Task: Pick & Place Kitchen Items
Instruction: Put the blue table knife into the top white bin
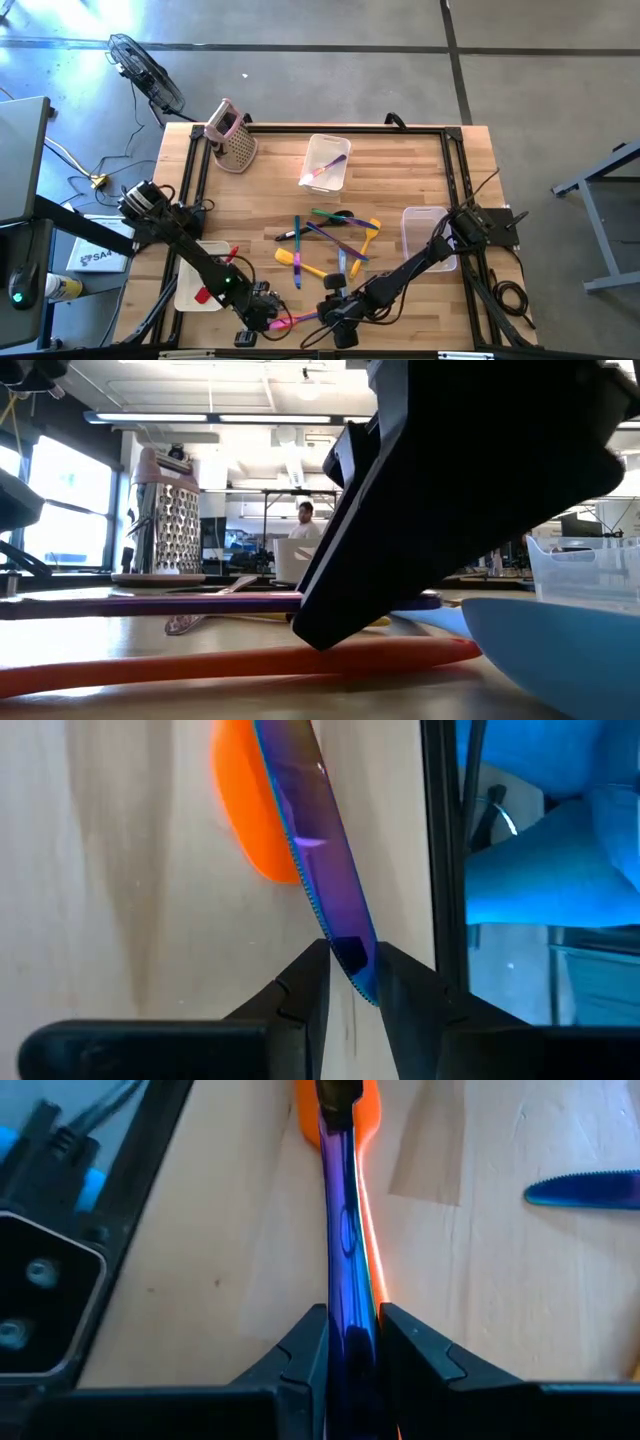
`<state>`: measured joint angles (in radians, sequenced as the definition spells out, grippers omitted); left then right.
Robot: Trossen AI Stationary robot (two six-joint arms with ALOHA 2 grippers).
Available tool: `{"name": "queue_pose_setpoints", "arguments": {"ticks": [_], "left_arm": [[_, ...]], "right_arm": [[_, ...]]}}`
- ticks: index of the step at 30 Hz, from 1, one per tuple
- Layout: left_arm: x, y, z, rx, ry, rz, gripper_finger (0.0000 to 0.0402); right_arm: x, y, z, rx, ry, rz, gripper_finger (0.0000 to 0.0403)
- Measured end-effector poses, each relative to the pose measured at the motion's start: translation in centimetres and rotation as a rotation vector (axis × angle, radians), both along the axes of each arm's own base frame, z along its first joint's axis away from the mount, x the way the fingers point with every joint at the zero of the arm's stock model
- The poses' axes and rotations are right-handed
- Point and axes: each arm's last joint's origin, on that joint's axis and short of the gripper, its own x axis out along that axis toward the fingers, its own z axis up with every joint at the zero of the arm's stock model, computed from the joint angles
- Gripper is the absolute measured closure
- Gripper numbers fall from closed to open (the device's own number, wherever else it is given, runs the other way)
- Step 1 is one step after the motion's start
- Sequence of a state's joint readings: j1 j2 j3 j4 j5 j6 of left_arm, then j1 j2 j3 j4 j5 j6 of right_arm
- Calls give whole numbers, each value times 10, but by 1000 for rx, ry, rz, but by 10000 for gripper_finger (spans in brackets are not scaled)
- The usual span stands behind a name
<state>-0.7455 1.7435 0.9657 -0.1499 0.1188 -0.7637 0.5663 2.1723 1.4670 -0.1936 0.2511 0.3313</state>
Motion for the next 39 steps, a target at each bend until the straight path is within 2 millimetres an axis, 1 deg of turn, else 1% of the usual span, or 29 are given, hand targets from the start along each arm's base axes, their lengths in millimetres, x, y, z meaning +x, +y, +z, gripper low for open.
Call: {"name": "queue_pose_setpoints", "arguments": {"ticks": [4, 9, 15, 28, 39], "left_arm": [[9, 7, 2, -44, 9, 4, 323], [20, 13, 6, -131, -5, -35, 323], [28, 22, 9, -198, 18, -52, 323], [28, 21, 9, -217, 26, -69, 323], [31, 18, 14, -260, -30, -80, 323]], "right_arm": [[0, 1, 0, -7, -10, -7, 335], [0, 2, 1, -21, -20, -2, 335], [0, 2, 2, -29, -31, -5, 336], [1, 2, 3, -54, -52, 3, 337], [2, 1, 3, -86, -70, -2, 338]]}}
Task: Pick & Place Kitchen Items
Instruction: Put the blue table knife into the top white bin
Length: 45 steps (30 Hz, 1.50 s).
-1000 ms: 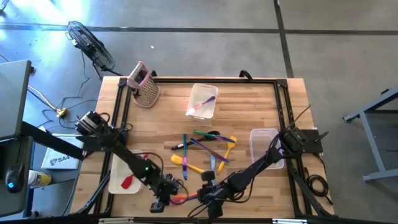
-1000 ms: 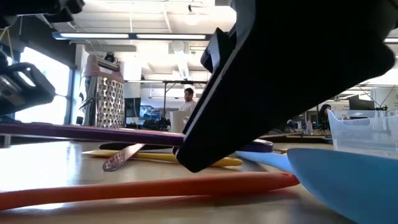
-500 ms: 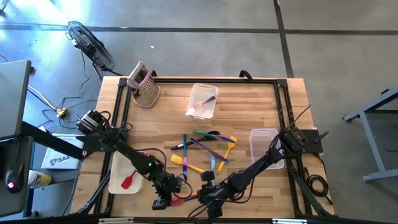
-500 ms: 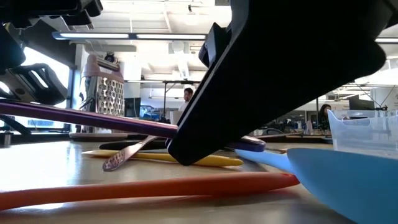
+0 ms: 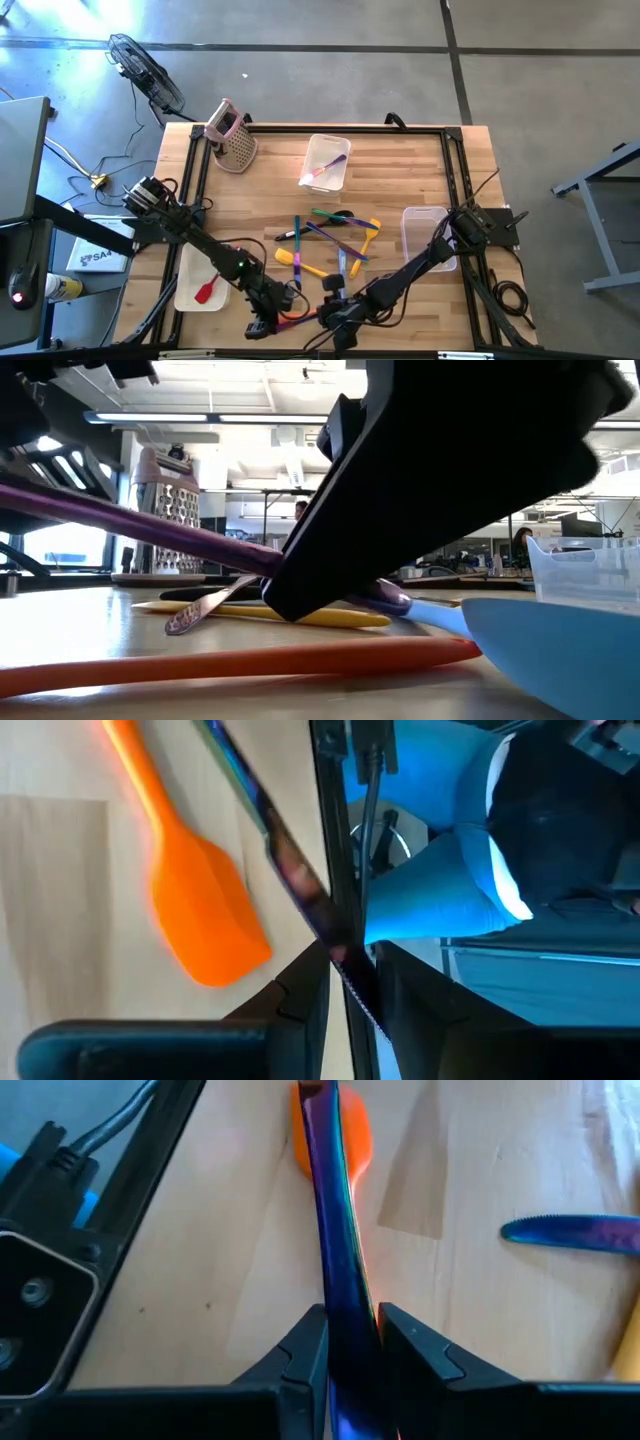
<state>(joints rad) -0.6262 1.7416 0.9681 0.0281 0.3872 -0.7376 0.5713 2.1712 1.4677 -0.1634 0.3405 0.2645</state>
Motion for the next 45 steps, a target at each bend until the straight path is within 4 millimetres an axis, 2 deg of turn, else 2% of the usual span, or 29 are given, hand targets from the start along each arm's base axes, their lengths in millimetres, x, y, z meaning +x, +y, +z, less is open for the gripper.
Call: {"name": "queue_pose_setpoints", "arguments": {"ticks": [2, 4, 6, 17, 20, 29, 33, 39, 45], "left_arm": [[0, 0, 1, -4, -5, -1, 323], [-1, 1, -2, 16, 20, 4, 323], [-2, 2, -4, 31, 20, 3, 329], [-5, 8, -10, 131, 42, 31, 396], [-5, 8, -11, 157, 30, 42, 399], [0, 7, -6, 168, -38, 78, 401], [0, 8, -6, 174, -46, 88, 401], [1, 7, -5, 176, -60, 98, 401], [6, 6, 1, 205, -99, 155, 401]], "right_arm": [[1, -1, 0, -6, -8, -10, 349], [1, -1, 1, 8, -9, -16, 380], [1, 0, 1, 13, -17, -26, 395], [2, 0, 1, 24, -18, -24, 395], [2, 0, 2, 23, -26, -10, 374], [8, 1, 12, 60, -111, -17, 262], [4, 2, 32, 32, -179, -54, 248], [-13, 6, 85, -71, -358, -134, 246], [-45, 22, 131, -78, -476, -162, 246]]}}
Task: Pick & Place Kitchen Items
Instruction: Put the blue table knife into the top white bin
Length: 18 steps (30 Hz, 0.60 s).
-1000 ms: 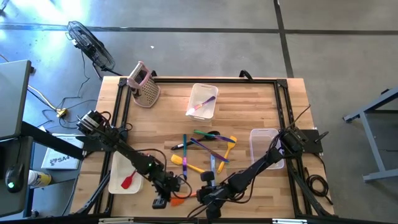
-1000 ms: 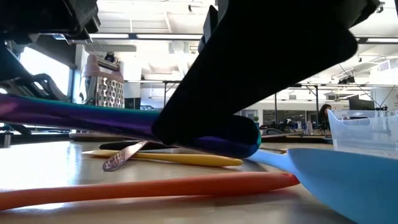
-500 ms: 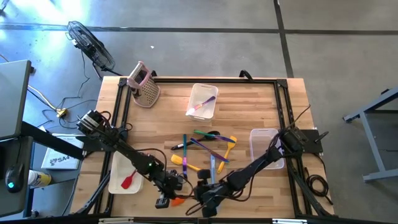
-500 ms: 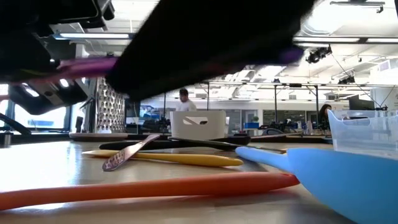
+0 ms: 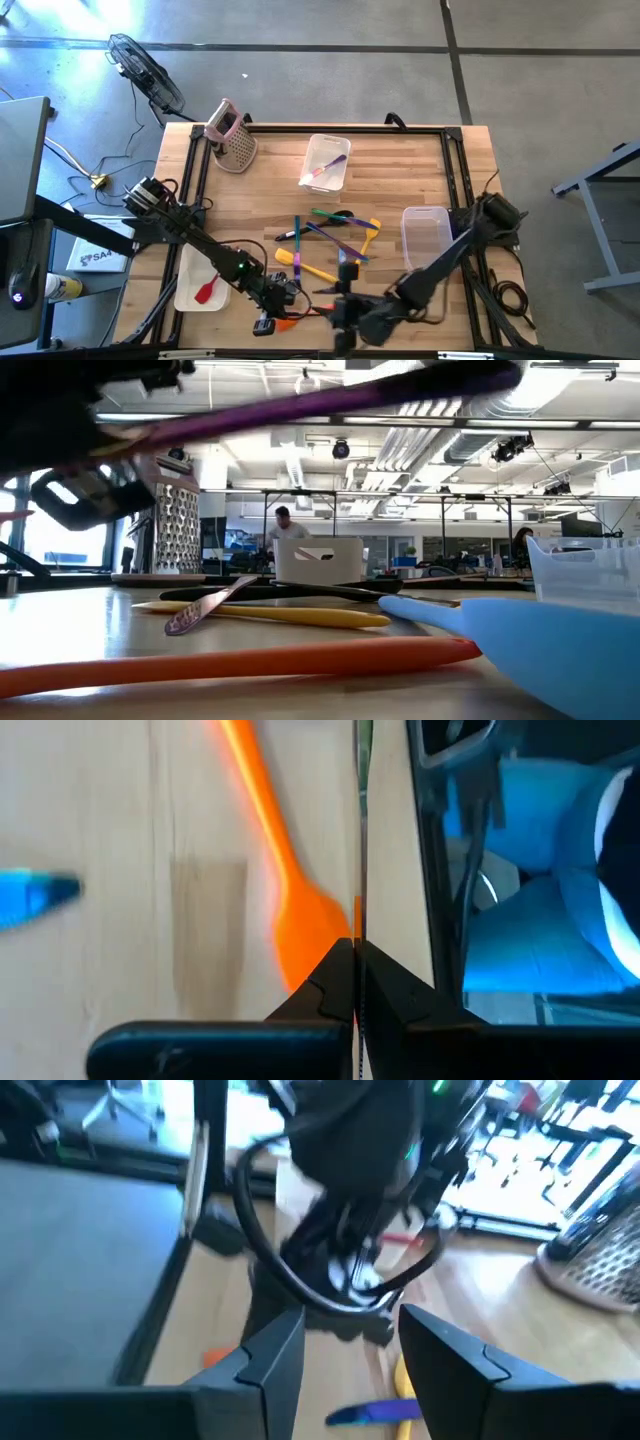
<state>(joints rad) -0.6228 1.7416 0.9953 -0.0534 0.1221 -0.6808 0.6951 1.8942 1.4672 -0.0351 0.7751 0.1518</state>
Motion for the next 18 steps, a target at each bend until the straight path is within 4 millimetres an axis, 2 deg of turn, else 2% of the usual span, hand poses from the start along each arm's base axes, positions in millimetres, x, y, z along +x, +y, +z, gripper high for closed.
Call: {"name": "queue_pose_setpoints", "arguments": {"ticks": [4, 7, 10, 14, 18], "left_arm": [[10, -4, 17, 30, -84, 34, 401], [19, -7, 37, 102, -159, 84, 401], [31, -4, 63, 222, -223, 146, 401], [48, 9, 114, 382, -303, 204, 401], [62, 39, 173, 480, -349, 220, 401]], "right_arm": [[-25, 14, 22, 8, -51, 18, 248], [-47, 29, 36, -1, -100, 21, 255], [-67, 43, 38, -36, -128, -9, 264], [-90, 57, 40, -91, -173, -100, 273], [-107, 66, 39, -115, -198, -152, 280]]}}
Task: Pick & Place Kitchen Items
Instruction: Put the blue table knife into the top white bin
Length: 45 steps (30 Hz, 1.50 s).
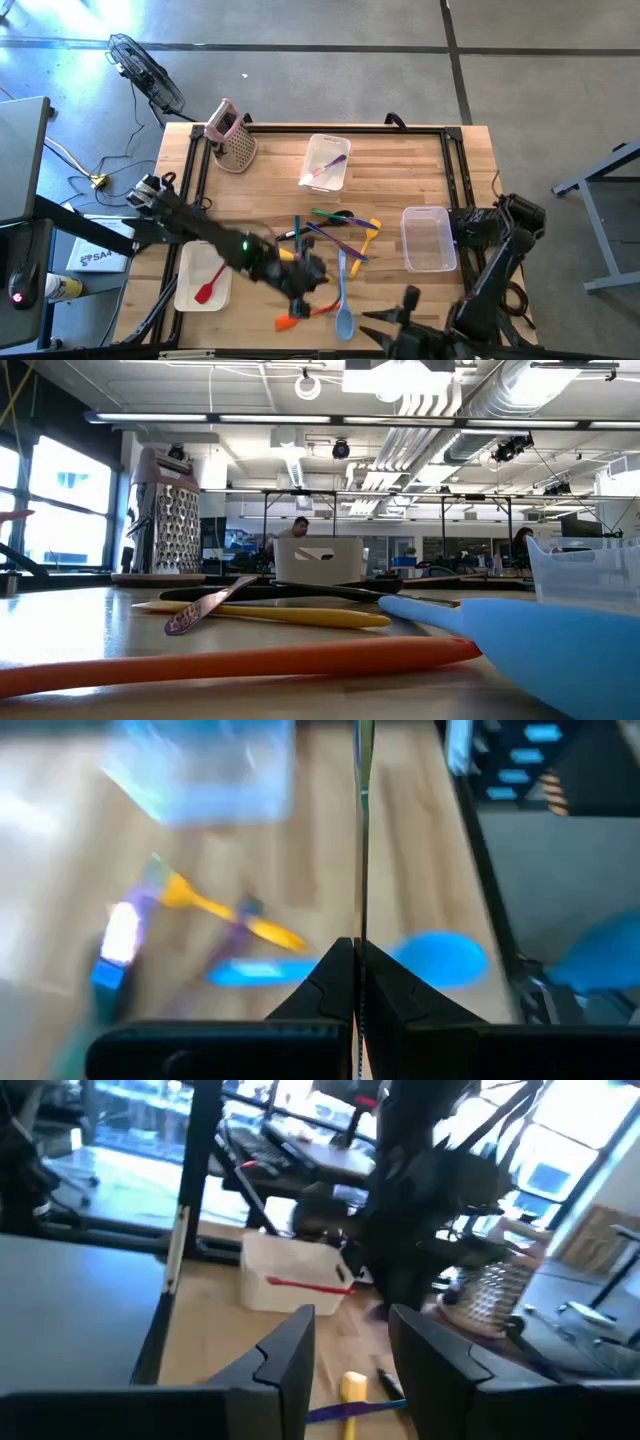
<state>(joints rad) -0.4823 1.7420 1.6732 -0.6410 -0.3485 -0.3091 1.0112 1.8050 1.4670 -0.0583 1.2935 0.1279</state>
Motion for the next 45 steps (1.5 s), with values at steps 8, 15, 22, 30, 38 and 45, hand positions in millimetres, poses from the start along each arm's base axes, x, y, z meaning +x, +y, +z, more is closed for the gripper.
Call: {"name": "queue_pose_setpoints", "arguments": {"ticks": [8, 15, 22, 30, 38, 45], "left_arm": [[6, 124, 91, 75, -20, 191, 401], [-3, 242, 67, -65, 186, 454, 401], [1, 288, -2, -288, 349, 449, 401], [15, 309, -62, -333, 511, 421, 401], [9, 331, -87, -367, 643, 527, 401], [7, 334, -87, -387, 643, 543, 401]], "right_arm": [[-8, -7, -7, -187, -4, -187, 282], [2, -33, -13, -267, 15, -288, 282], [0, -40, -12, -271, 16, -296, 282], [3, -51, -6, -266, 16, -321, 282], [6, -63, -6, -242, 34, -328, 282], [1, -72, -13, -192, 43, -323, 282]]}}
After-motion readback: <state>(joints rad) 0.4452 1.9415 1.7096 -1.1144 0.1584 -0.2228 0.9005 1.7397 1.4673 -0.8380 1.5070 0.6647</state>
